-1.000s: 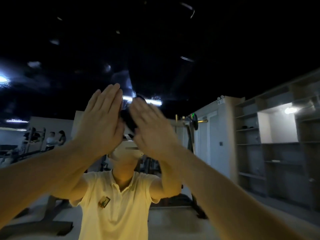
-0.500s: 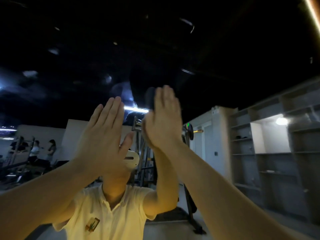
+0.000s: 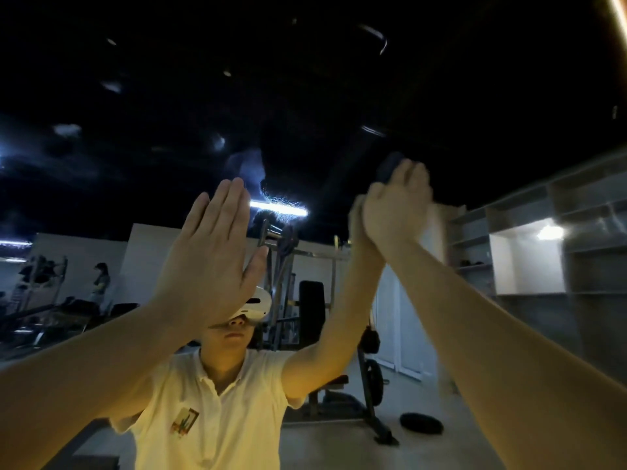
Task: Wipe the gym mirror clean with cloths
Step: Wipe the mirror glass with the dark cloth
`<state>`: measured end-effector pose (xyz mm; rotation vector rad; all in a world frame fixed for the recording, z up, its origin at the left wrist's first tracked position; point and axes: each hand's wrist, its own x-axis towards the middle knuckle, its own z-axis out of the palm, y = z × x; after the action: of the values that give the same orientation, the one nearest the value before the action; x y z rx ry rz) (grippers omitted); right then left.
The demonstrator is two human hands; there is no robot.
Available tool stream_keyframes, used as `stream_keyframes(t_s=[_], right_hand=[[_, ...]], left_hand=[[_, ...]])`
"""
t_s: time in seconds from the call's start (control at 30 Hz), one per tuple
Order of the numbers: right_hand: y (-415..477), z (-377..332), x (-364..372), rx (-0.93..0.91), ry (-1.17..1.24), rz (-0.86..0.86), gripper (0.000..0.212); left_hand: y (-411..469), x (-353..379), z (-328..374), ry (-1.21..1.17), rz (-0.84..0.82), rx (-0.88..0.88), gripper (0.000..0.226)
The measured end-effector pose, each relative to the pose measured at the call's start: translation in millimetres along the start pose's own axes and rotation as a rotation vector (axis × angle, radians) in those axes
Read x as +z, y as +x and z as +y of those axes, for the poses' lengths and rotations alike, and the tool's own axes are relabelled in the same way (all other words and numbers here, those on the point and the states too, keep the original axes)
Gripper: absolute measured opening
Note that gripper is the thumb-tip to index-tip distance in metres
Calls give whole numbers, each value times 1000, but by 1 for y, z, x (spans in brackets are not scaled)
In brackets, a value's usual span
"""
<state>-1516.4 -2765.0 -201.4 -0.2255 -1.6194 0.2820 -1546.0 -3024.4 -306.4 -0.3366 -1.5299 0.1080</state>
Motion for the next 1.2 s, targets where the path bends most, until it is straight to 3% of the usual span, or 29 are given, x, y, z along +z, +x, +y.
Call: stream_keyframes(t_s=[0.1,0.2,0.27,0.33,0.4,0.47,0.53,0.57,0.67,0.83,0.9,1.0,1.07,1.13,1.2], right_hand=[[-31,-61,7,-280,-20,1,73],[-70,-94,6,-663,92,-121,78],[-91,-87,5,-896,126,-196,75],[-98,-61,4,-986,38,-224,72],[-88,-30,2,-854,-48,-184,74],[-59,-17,0,-506,-64,-84,70],[-31,-35,-3,-226,-53,-42,67],[-26,-53,-3,-184,-14,-44,67],[-57,-117,7,-377,17,-8,68],[-112,-148,9,-987,-34,-103,68],[-86,-133,7,-914,-73,-28,72],[-30,-117,3,-413,-66,37,68],[-16,-129,2,-231,2,3,67],[-34,-159,4,-298,37,27,69],[-69,-183,7,-588,66,36,69]], left_hand=[[-2,0,0,-40,6,0,77],[-3,-6,-2,-175,53,-7,72],[-6,-13,-8,-271,89,-18,70],[-10,-22,-24,-282,79,-57,69],[-14,-27,-44,-241,40,-81,71],[-20,-31,-63,-157,4,-89,74],[-28,-32,-77,-99,-27,-105,76],[-32,-31,-82,-76,-43,-111,77],[-40,-27,-85,-17,-64,-92,77],[-40,-25,-86,18,-62,-86,78],[-42,-24,-87,37,-75,-78,79],[-43,-23,-86,53,-80,-68,78],[-42,-22,-86,45,-70,-65,78],[-42,-22,-86,31,-66,-66,78],[-41,-21,-86,27,-59,-62,78]])
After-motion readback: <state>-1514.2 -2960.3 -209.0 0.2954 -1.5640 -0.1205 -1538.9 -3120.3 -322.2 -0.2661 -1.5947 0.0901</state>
